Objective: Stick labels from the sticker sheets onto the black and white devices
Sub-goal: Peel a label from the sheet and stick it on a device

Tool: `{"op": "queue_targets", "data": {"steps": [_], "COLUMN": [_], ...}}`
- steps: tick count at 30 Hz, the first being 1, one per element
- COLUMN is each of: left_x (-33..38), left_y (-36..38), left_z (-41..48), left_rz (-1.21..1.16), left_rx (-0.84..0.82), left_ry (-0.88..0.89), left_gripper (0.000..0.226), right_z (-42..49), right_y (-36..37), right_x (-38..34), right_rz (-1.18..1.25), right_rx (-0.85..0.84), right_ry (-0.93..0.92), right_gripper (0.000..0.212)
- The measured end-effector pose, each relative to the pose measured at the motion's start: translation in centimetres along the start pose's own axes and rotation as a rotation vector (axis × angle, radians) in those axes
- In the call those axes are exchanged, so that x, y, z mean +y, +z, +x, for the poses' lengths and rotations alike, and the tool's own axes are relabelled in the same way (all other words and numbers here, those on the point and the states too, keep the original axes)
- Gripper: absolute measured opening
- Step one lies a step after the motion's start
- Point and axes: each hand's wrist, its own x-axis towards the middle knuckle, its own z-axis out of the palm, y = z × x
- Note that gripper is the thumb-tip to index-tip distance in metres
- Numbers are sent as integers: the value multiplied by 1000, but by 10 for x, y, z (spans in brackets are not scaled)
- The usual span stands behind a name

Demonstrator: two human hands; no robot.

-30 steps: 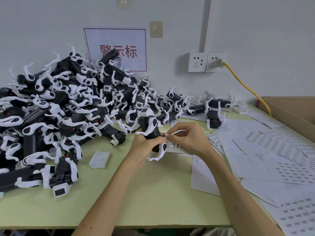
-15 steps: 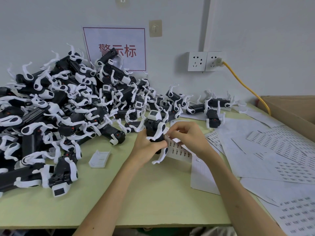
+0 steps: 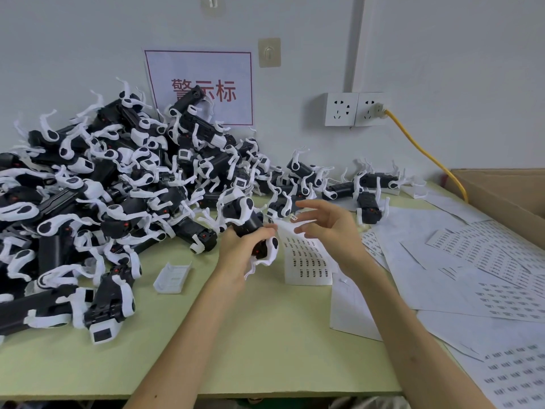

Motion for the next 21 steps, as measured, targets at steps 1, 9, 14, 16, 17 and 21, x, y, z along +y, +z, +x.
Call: {"op": "queue_targets", "data": {"steps": [1, 9, 14, 16, 17, 21], "left_x": [2, 4, 4, 3, 3, 1], "left_y": [2, 5, 4, 3, 3, 3], "left_z": [-2, -5, -7, -7, -6, -6], "left_rz": [-49, -137, -115, -116, -114, -73], "left_rx": [-61, -178, -204, -221, -230, -243], "left_ry": [-18, -20, -16, -10, -6, 0], "left_gripper": [11, 26, 22, 19, 19, 21], "right_z": [0, -1, -2, -2, -2, -2], "right_y": [1, 2, 3, 3, 4, 4], "right_x": [1, 1, 1, 1, 2, 4], "right_rz": [2, -63, -67, -84, -98, -141], "right_rx": [-2, 14, 14, 1, -2, 1], "right_ry": [-9, -60, -65, -63, -62, -62], "right_gripper": [42, 27, 22, 19, 18, 12]}}
